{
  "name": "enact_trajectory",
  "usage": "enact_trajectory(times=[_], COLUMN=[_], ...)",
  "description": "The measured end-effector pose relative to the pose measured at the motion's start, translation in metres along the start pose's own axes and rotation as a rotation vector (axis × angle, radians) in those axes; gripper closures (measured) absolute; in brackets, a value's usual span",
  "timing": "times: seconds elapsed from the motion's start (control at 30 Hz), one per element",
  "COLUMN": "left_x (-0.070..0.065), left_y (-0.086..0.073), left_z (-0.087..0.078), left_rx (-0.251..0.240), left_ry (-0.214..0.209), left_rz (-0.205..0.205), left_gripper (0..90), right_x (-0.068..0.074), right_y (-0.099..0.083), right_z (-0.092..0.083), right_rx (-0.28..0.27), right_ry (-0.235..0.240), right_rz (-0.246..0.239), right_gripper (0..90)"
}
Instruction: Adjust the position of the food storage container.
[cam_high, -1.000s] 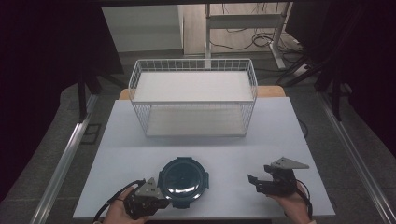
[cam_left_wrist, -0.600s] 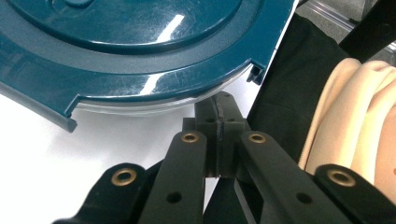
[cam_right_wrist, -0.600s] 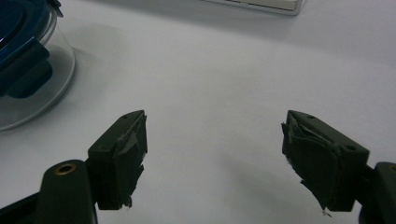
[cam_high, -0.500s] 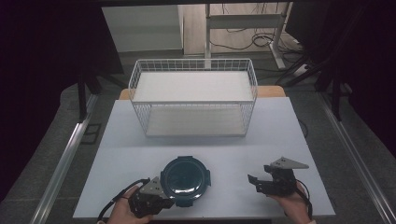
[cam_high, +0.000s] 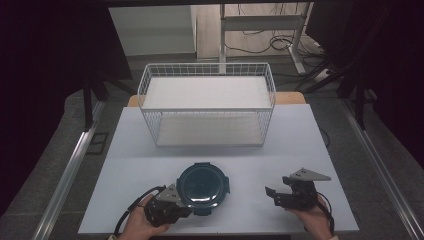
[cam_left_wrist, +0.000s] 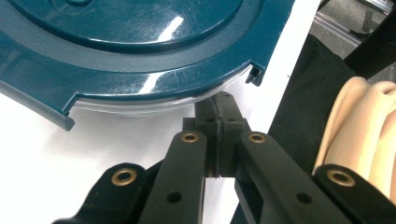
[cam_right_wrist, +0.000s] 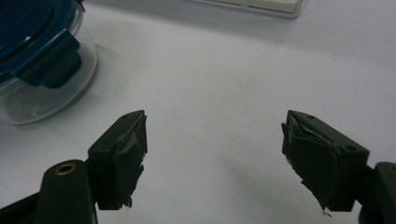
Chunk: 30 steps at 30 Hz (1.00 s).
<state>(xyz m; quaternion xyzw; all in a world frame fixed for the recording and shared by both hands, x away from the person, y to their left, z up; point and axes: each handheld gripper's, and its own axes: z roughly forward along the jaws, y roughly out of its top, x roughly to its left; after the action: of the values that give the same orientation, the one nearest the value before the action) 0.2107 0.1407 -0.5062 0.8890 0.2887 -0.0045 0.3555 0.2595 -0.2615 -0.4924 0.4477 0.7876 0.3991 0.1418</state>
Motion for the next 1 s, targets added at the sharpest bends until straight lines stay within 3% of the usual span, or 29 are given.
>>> enact_trajectory(times=[1.0], left_x=[0.019], left_y=[0.043], left_z=[0.029], left_rx=[0.004], left_ry=[0.023], left_rz=[-0.023], left_gripper=[90.0], right_x=[0.000], right_y=[0.001], right_z=[-0.003], right_rx=[-0.021], right_ry=[0.007], right_rz=[0.001], right_gripper=[22.0])
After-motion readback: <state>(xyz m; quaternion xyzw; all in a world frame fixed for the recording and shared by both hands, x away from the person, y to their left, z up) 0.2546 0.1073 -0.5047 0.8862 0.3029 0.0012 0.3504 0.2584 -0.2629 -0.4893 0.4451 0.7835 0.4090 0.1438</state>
